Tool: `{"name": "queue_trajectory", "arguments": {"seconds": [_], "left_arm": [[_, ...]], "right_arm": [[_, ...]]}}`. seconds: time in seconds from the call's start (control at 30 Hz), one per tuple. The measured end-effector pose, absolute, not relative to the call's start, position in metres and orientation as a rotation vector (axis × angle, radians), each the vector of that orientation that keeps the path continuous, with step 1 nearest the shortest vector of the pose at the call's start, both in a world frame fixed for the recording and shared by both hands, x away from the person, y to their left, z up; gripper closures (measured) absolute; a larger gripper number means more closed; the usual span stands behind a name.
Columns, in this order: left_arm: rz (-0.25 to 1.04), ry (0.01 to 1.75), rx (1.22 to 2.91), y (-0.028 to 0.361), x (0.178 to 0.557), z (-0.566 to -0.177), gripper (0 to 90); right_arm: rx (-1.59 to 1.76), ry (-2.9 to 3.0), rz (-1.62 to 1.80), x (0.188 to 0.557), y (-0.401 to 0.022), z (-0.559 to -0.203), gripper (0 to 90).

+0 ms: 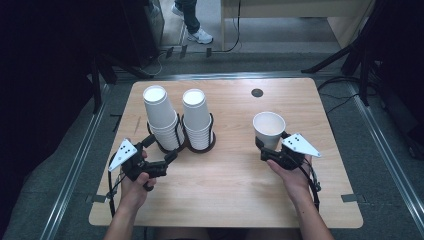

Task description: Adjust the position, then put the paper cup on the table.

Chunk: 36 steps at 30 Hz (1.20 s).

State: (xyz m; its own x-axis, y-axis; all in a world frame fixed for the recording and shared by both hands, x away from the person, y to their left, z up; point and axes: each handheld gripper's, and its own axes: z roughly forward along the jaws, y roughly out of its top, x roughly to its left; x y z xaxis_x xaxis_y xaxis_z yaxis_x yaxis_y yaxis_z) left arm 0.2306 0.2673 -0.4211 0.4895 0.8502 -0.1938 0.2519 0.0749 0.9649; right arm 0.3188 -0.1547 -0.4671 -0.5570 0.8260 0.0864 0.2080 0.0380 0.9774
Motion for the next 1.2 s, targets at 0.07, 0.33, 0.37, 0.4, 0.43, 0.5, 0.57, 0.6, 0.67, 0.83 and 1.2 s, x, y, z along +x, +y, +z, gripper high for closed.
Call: {"name": "queue_trajectory", "arguments": {"seconds": [0.07,0.33,0.37,0.4,0.43,0.5,0.57,0.6,0.67,0.83,1.2], "left_arm": [[0.608,1.05,1.476,0.277,0.228,-0.426,0.0],[0.656,1.172,1.468,0.307,0.23,-0.443,0.0],[0.66,1.183,1.471,0.308,0.231,-0.445,0.0],[0.659,1.193,1.469,0.31,0.232,-0.447,0.0],[0.655,1.201,1.462,0.312,0.233,-0.449,0.0],[0.661,1.227,1.455,0.315,0.234,-0.452,0.0],[0.661,1.249,1.448,0.319,0.235,-0.456,0.0],[0.661,1.26,1.45,0.32,0.235,-0.458,0.0],[0.659,1.276,1.449,0.322,0.236,-0.459,0.0],[0.652,1.284,1.431,0.325,0.236,-0.459,0.0],[0.653,1.303,1.429,0.326,0.238,-0.462,0.0]], "right_arm": [[1.069,1.798,1.535,0.322,-0.16,-0.47,20.0],[1.154,1.776,1.474,0.33,-0.177,-0.481,20.0],[1.16,1.775,1.471,0.33,-0.178,-0.481,20.0],[1.158,1.772,1.465,0.331,-0.179,-0.481,20.0],[1.159,1.772,1.464,0.331,-0.18,-0.482,20.0],[1.162,1.769,1.458,0.331,-0.18,-0.482,20.0],[1.166,1.765,1.454,0.332,-0.182,-0.483,19.9],[1.173,1.76,1.451,0.332,-0.183,-0.483,19.9],[1.181,1.755,1.446,0.334,-0.185,-0.483,19.9],[1.196,1.743,1.446,0.335,-0.187,-0.484,19.9],[1.216,1.742,1.433,0.337,-0.19,-0.487,19.7]]}}
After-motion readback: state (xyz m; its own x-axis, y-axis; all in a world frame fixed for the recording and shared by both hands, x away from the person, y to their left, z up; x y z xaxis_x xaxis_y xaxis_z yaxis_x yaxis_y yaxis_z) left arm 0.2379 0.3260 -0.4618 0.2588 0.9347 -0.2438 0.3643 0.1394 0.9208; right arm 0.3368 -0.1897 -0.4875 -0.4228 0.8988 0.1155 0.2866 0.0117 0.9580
